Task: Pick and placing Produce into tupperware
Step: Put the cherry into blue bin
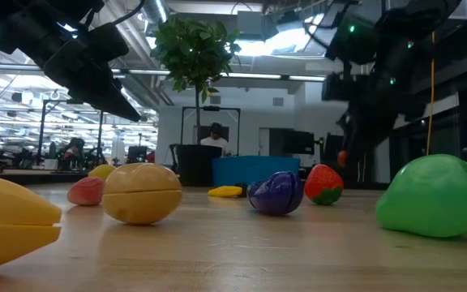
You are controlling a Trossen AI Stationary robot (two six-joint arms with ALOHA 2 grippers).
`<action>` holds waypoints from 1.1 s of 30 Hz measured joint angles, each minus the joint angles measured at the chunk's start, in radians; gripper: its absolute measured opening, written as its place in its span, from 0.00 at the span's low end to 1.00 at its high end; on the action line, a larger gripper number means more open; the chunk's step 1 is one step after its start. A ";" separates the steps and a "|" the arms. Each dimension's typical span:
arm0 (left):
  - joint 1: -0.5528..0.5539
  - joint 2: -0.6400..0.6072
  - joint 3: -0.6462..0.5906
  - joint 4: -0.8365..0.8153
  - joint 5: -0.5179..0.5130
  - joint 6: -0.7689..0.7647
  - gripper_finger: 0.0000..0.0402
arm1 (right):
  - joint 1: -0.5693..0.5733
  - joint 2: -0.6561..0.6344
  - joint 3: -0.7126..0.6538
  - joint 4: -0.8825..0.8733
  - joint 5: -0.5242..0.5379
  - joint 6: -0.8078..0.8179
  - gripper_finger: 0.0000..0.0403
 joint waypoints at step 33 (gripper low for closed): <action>0.001 0.000 0.000 -0.029 -0.051 0.052 0.07 | -0.156 -0.639 -0.437 0.576 -0.103 0.019 0.26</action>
